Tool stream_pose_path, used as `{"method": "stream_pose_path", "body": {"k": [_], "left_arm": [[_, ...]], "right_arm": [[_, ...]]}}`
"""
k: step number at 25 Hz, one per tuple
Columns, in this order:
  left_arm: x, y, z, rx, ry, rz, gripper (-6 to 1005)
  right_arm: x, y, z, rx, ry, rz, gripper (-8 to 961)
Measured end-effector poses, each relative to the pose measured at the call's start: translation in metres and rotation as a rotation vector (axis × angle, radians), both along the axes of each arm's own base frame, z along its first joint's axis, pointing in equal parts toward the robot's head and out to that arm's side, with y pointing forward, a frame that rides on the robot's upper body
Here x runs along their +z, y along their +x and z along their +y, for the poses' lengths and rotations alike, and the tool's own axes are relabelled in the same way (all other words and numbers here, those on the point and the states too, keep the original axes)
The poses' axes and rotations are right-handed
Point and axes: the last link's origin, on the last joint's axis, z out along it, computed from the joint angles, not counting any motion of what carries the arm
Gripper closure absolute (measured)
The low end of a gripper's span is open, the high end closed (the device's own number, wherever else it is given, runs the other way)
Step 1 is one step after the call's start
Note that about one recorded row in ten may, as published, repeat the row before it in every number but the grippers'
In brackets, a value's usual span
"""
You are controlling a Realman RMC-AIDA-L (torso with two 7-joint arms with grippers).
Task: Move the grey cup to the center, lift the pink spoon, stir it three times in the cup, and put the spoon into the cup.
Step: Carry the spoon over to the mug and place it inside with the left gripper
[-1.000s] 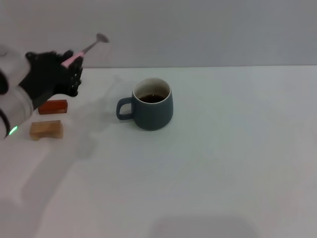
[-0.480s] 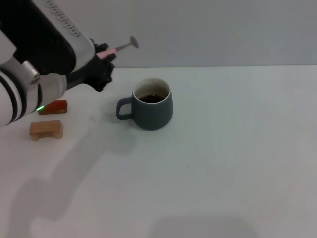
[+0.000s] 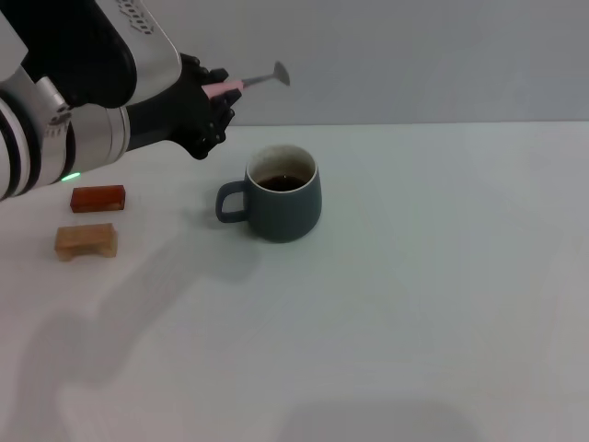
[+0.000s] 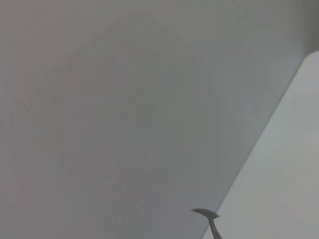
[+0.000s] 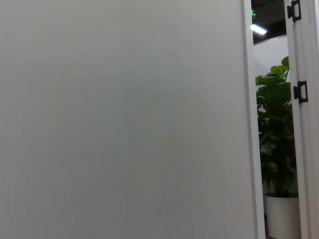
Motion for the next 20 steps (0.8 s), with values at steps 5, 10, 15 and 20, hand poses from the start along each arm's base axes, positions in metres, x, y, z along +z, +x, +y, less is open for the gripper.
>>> {"method": "stream_pose_path", "body": {"k": [5, 10, 15, 20], "left_arm": [[0.0, -0.001, 0.0, 0.027, -0.046, 0.033, 829], [-0.001, -0.003, 0.002, 0.045, -0.072, 0.054, 830], [-0.012, -0.008, 0.007, 0.07, -0.12, 0.077, 830], [-0.023, -0.013, 0.012, 0.091, -0.154, 0.092, 830]], "right_arm": [[0.0, 0.0, -0.001, -0.003, 0.003, -0.001, 133], [0.0, 0.001, -0.002, -0.006, 0.002, -0.001, 133], [0.0, 0.001, -0.003, -0.009, 0.001, 0.001, 133], [-0.001, 0.002, -0.007, -0.015, 0.002, 0.001, 133]]}}
